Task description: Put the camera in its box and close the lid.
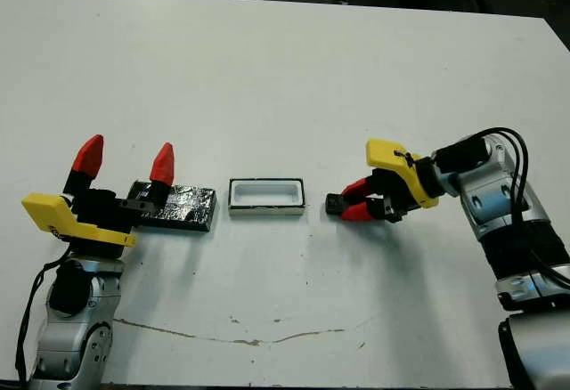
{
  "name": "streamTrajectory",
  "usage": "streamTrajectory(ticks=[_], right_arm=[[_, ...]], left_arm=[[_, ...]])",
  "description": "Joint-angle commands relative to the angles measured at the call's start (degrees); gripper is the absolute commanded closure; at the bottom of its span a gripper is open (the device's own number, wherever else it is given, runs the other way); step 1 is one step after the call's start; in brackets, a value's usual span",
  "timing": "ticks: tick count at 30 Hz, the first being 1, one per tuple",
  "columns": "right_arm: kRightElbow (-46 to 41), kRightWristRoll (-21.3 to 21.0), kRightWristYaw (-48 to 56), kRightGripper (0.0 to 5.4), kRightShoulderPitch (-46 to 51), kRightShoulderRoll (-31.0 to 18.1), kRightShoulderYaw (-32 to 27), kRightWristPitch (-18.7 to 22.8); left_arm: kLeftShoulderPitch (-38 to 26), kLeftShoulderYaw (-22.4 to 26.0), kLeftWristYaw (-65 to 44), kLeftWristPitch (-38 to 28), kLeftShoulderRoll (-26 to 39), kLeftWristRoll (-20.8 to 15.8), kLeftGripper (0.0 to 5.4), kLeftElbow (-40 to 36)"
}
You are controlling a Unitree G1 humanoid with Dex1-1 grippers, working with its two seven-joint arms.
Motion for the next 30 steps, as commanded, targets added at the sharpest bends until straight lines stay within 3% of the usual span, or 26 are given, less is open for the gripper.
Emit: streamTrajectory(ticks=[1, 7, 15, 21, 25, 30], right_arm=[[-0.1, 2.9, 0.0, 3.74, -3.5, -0.4, -3.0, 1.0], [6.3, 6.2, 1.1, 3.74, -10.5, 3.7, -4.7, -1.7], [10.5, 7.7, 2.3, 3.74, -16.2, 12.3, -2.8, -0.4], [14.2, 5.9, 1.7, 3.74, -18.0, 17.8, -0.5, -1.7], [15.1, 6.0, 0.5, 3.74, -17.9, 20.1, -0.2, 0.1], [12.4, 5.3, -1.2, 3.74, -16.1, 21.3, 0.7, 0.1]], left_arm=[[0.4, 0.1, 0.5, 0.2, 0.2, 0.8, 0.00, -0.2], [-0.1, 0.3, -0.4, 0.5, 0.3, -0.8, 0.00, 0.1], [-0.6, 0.4, -0.7, 0.9, 0.4, -1.8, 0.00, 0.0], [-0.2, 0.7, -0.5, 0.4, 0.4, -1.5, 0.00, 0.2], [0.3, 0.7, -0.2, 0.1, 0.4, -0.4, 0.00, -0.1], [0.4, 1.1, -1.1, 0.4, 0.3, -2.2, 0.00, 0.0]])
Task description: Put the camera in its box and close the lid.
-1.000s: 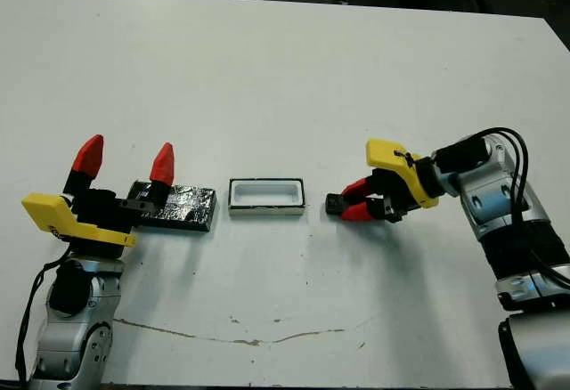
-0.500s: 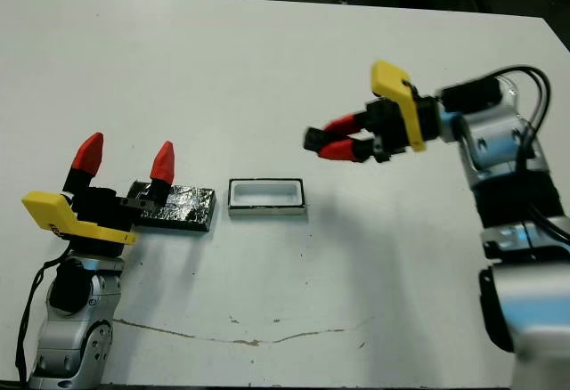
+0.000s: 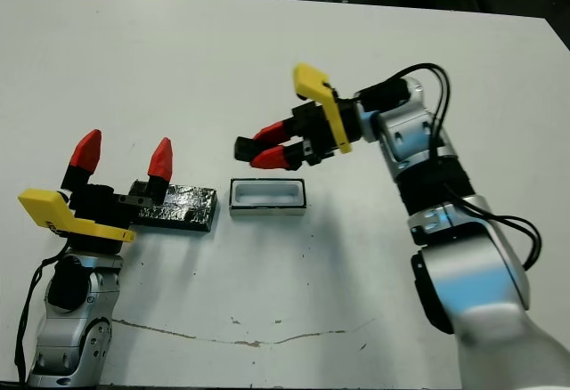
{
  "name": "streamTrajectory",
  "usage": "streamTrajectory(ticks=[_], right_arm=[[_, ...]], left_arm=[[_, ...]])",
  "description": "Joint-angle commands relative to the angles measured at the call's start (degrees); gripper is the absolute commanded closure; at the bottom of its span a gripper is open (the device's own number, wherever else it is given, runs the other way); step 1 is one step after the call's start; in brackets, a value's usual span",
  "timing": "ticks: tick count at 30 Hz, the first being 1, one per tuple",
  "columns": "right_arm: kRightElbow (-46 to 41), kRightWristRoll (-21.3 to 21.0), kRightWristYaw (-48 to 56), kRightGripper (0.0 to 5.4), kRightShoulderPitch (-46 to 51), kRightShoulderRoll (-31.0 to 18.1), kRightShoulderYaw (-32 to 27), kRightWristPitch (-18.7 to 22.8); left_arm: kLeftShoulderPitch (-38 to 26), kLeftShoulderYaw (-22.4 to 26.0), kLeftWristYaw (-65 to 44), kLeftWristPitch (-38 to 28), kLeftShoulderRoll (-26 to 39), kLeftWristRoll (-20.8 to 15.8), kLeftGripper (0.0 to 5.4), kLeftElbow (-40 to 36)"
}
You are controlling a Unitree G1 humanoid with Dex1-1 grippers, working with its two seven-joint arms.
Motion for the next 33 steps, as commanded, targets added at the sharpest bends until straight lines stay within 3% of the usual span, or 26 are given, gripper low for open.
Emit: streamTrajectory(ticks=[1, 14, 22, 33], right_arm=[[-2.4, -0.9, -1.4, 3.74, 1.3, 0.1, 0.7, 0.5], [-5.5, -1.2, -4.0, 3.74, 5.5, 0.6, 2.1, 0.2], [-2.6, -0.5, -3.0, 3.74, 7.2, 1.3, 1.4, -5.0], [-1.3, -1.5, -3.5, 3.74, 7.8, 1.0, 2.1, -3.6]], left_arm=[[1.1, 0.2, -0.7, 0.0, 0.3, -0.8, 0.00, 0.2], [1.6, 0.3, -0.2, -0.5, 0.2, 0.5, 0.00, 0.3], [1.5, 0.4, -0.7, -0.3, 0.1, -0.5, 0.00, 0.5], [1.8, 0.3, -0.6, -1.0, -0.1, -0.1, 0.00, 0.9]])
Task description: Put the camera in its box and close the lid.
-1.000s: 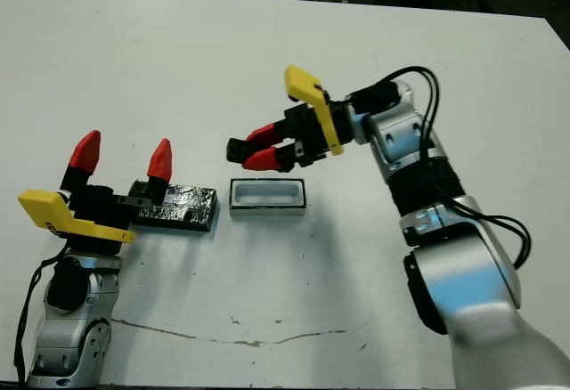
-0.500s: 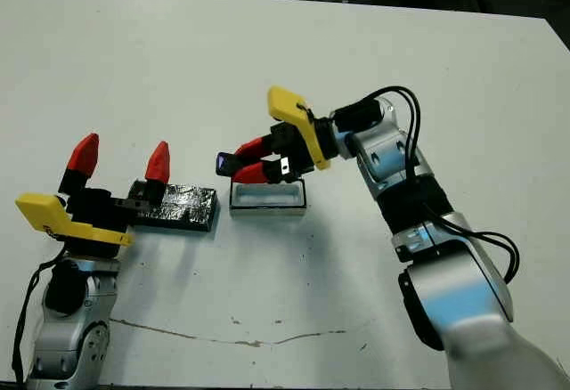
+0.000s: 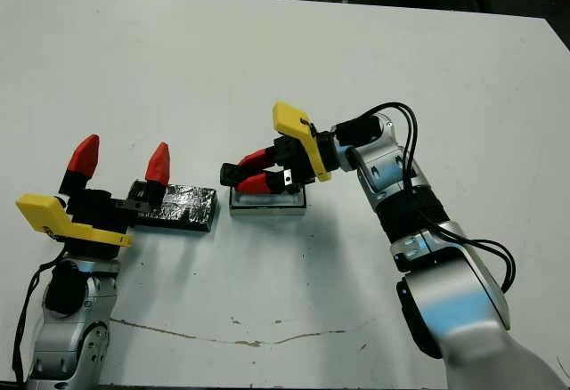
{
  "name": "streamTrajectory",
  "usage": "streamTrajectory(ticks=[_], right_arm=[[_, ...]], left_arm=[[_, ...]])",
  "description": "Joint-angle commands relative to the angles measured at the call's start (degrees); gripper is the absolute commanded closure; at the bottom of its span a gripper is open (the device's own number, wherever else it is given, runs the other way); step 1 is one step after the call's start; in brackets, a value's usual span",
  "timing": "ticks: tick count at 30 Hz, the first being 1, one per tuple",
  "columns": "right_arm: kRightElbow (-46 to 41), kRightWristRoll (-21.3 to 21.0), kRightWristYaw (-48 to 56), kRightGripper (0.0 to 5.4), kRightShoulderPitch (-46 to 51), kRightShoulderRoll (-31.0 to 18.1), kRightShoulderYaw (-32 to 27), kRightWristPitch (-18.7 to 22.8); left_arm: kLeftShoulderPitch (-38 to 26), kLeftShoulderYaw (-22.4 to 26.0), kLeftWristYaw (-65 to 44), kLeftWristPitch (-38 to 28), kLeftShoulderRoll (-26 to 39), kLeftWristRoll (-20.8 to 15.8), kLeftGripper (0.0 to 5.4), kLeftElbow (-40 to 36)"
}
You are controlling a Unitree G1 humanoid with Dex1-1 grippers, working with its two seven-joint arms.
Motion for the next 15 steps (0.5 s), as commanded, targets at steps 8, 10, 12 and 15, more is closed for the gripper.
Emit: streamTrajectory(ticks=[8, 10, 12, 15], right_arm=[[0.6, 0.2, 0.3, 3.74, 3.3, -0.7, -0.5, -1.0], [0.1, 0.0, -0.1, 3.74, 3.9, -1.0, -0.4, 0.4], [-0.1, 0.0, 0.0, 3.74, 4.6, -1.3, -0.3, 1.3], [-0.6, -0.1, -0.1, 3.74, 5.6, -1.6, -0.2, 2.2]], left_arm=[[1.1, -0.1, 0.8, 0.0, -0.1, 0.7, 0.00, 0.3], [1.1, -0.1, 1.1, -0.3, -0.1, 1.2, 0.00, 0.4], [1.1, -0.2, 1.4, -0.2, -0.1, 1.4, 0.00, 0.3], [1.2, -0.3, 1.2, -0.3, -0.1, 1.2, 0.00, 0.3]])
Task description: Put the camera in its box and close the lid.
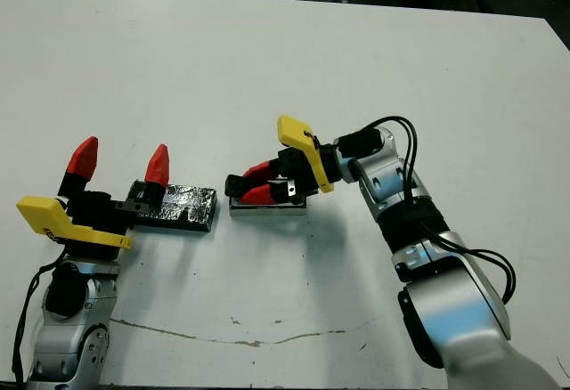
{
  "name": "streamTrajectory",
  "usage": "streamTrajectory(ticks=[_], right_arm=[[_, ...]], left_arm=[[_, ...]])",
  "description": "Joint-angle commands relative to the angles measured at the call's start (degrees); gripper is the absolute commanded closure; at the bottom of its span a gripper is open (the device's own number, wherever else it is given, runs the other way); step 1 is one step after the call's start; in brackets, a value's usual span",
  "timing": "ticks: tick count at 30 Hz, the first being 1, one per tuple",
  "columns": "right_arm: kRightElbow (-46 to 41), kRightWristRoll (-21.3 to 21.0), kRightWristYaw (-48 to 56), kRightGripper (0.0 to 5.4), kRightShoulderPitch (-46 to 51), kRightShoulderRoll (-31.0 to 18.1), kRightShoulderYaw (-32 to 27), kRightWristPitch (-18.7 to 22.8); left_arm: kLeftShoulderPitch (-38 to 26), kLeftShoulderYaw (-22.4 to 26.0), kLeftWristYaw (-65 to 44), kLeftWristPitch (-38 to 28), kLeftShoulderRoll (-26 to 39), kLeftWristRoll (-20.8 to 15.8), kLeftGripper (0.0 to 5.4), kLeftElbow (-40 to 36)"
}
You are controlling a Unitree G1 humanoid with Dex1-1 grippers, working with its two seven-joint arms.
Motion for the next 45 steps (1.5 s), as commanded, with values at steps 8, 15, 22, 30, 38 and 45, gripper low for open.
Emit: streamTrajectory(ticks=[8, 15, 22, 30, 38, 45], right_arm=[[-3.2, -1.5, -1.9, 3.74, 4.0, -2.6, 0.8, 2.5], [-3.6, -2.2, -2.3, 3.74, 3.7, -4.4, 1.2, 3.1], [-3.0, -2.0, -1.5, 3.74, 2.5, -5.6, 1.1, 6.6], [-2.9, -2.9, -1.2, 3.74, 1.9, -7.4, 1.2, 6.1], [-1.0, -3.3, 1.6, 3.37, 0.5, -7.9, 3.0, 6.2], [-0.3, -4.2, 3.2, 2.47, -0.7, -8.0, 4.7, 3.7]], left_arm=[[0.7, -0.2, -0.6, -0.1, 0.0, -1.5, 0.00, 0.3], [0.7, -0.2, -0.5, -0.4, 0.0, -1.2, 0.00, 0.6], [0.7, -0.3, -0.3, 0.1, 0.0, -1.1, 0.00, 0.0], [0.8, -0.2, -0.3, 0.0, 0.1, -0.8, 0.00, 0.0], [0.7, -0.3, -0.5, -0.3, 0.1, -0.9, 0.00, 0.1], [0.9, -0.3, 0.0, -0.1, -0.1, -0.6, 0.00, -0.2]])
